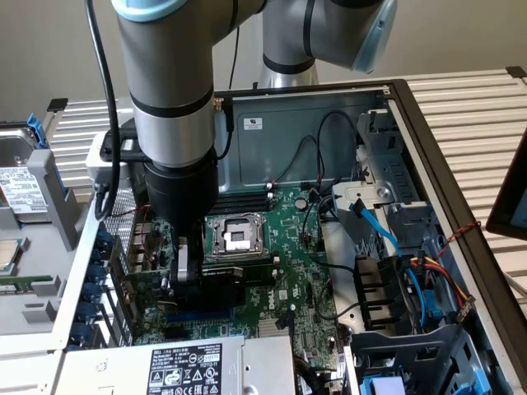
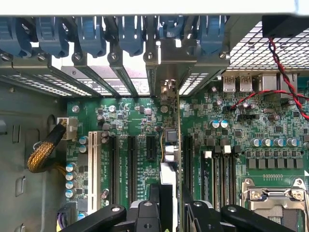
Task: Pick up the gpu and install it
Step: 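Insert the gpu into the slot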
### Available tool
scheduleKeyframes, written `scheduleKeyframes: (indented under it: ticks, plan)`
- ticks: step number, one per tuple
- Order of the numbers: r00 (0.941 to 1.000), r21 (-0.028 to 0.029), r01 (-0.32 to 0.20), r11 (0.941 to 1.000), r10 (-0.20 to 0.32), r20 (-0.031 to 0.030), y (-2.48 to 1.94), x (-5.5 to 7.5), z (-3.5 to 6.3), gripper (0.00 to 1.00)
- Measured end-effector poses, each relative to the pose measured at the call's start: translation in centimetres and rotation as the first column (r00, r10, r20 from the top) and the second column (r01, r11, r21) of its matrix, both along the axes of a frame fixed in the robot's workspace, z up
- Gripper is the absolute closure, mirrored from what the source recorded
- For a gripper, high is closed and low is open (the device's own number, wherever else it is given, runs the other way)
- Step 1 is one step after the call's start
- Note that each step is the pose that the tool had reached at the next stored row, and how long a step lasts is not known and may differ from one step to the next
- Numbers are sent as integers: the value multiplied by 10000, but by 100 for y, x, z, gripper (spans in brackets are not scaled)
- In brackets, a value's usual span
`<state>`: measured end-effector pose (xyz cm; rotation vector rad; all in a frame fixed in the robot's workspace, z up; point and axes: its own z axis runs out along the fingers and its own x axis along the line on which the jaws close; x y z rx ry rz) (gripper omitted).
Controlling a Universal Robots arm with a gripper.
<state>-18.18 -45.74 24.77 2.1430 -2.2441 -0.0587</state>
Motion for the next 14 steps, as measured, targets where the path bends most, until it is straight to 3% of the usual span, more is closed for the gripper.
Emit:
scheduleKeyframes:
  ticks: [14]
  plan:
    - [10000,3,0,10000,0,3,-1,-4,-7,73]
